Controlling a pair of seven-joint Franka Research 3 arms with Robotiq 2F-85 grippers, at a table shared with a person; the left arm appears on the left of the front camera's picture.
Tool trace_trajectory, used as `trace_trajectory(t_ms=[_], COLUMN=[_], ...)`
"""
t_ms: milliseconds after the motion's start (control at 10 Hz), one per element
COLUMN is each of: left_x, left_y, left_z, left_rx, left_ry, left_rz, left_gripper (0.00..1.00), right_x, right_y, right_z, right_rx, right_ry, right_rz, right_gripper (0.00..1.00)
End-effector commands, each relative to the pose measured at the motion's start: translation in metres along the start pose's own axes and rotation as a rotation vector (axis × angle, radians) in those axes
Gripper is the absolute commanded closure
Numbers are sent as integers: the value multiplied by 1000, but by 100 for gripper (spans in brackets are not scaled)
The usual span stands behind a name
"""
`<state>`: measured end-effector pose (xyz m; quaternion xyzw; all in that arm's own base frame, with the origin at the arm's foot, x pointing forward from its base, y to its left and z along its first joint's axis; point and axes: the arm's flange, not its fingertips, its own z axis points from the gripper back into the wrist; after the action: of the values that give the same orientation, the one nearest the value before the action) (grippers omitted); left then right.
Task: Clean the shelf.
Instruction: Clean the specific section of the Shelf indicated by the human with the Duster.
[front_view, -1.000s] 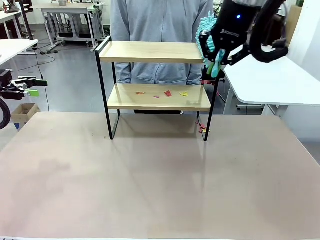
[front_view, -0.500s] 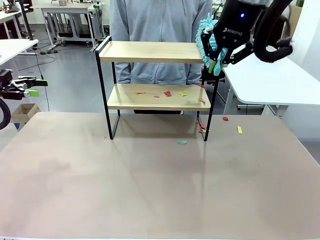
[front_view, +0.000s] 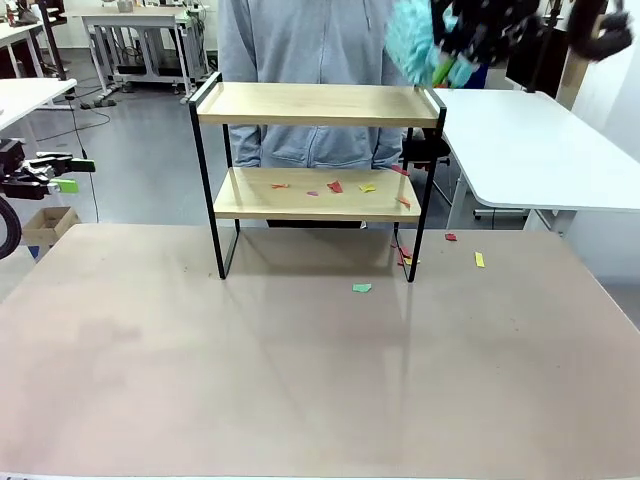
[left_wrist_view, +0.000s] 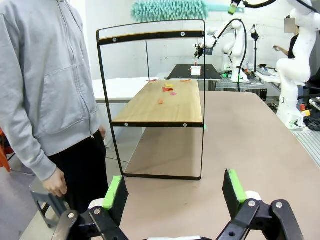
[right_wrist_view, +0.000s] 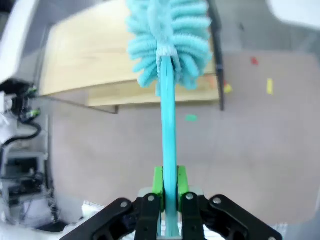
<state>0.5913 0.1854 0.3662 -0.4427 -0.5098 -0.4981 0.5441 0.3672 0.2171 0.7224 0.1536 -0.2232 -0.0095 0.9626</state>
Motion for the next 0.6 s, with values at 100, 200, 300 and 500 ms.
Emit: trace_trajectory(t_ms=[100,200,300,500], left_x=[2,2,2,2], left_y=[-1,-1,-1,-1], left_z=[-1,-1,-1,-1], left_rx=[-1,-1,-1,-1], left_ry=[-1,-1,-1,-1], left_rz=[-4,-4,-4,-4], left_gripper=[0,0,0,0], right_x=[-7,-11,-17,-35], right_y=[-10,-3,7,21], right_z=[4,6,4,-22], right_rx=[288,340,363,322], right_ry=[90,126,191,378], right_rz=[360,471,593,824], right_gripper=[87,87,87,87])
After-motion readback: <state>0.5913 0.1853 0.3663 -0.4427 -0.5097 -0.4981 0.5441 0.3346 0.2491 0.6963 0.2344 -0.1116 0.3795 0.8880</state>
